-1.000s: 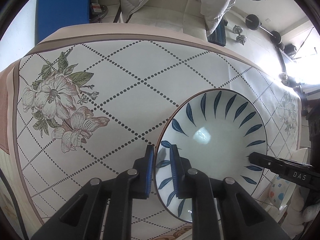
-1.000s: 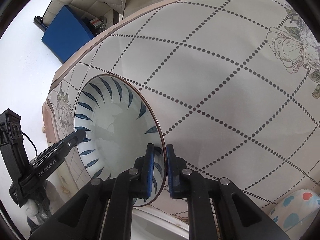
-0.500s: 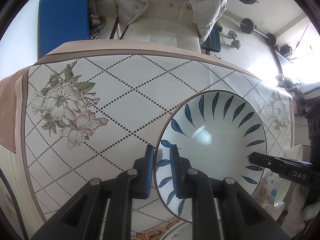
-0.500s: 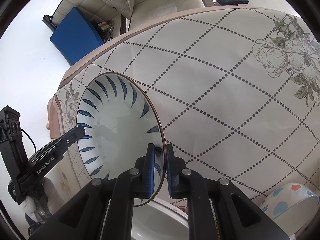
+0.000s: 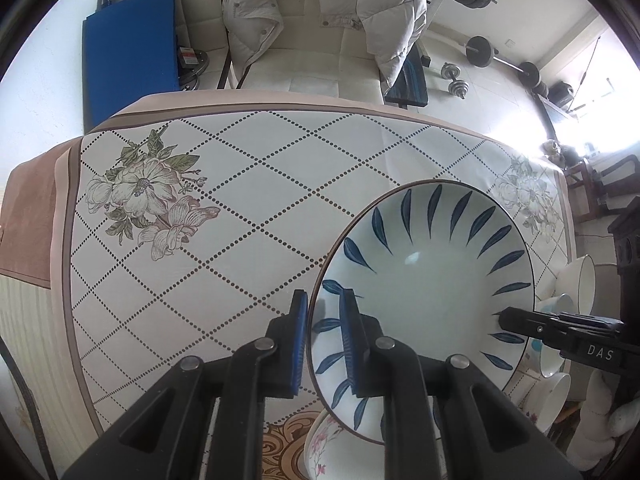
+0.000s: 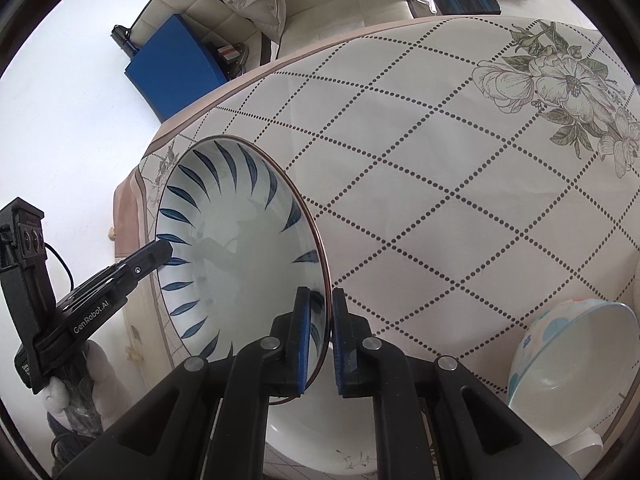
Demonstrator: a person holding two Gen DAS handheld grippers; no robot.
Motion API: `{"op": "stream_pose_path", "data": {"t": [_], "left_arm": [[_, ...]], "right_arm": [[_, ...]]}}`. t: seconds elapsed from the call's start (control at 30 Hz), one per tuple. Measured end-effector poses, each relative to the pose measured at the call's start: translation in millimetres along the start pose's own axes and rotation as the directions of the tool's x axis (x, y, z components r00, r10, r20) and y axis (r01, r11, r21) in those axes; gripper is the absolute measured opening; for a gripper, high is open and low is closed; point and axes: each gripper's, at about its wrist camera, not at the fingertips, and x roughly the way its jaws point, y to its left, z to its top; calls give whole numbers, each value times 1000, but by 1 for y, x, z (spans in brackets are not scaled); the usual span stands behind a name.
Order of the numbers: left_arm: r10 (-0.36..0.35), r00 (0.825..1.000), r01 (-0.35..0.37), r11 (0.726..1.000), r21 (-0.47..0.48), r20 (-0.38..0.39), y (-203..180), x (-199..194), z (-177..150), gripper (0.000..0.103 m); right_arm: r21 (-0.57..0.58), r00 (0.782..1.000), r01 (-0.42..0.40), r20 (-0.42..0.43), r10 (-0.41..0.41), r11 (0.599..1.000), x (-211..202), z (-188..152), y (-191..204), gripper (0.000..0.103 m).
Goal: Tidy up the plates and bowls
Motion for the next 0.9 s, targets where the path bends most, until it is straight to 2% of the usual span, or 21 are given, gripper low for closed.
{"op": "stream_pose_path", "data": {"t": [0.6, 0.9], "left_arm": [[3, 1000, -3, 999, 38, -8, -13, -21, -68, 14], [6, 997, -2, 999, 44, -79, -14, 0, -104, 14]], "right_arm": [[-27, 1000, 1, -29, -2, 1000, -15, -83, -5, 11], [-39, 995, 20, -101, -24, 999, 11, -115, -20, 12]]}}
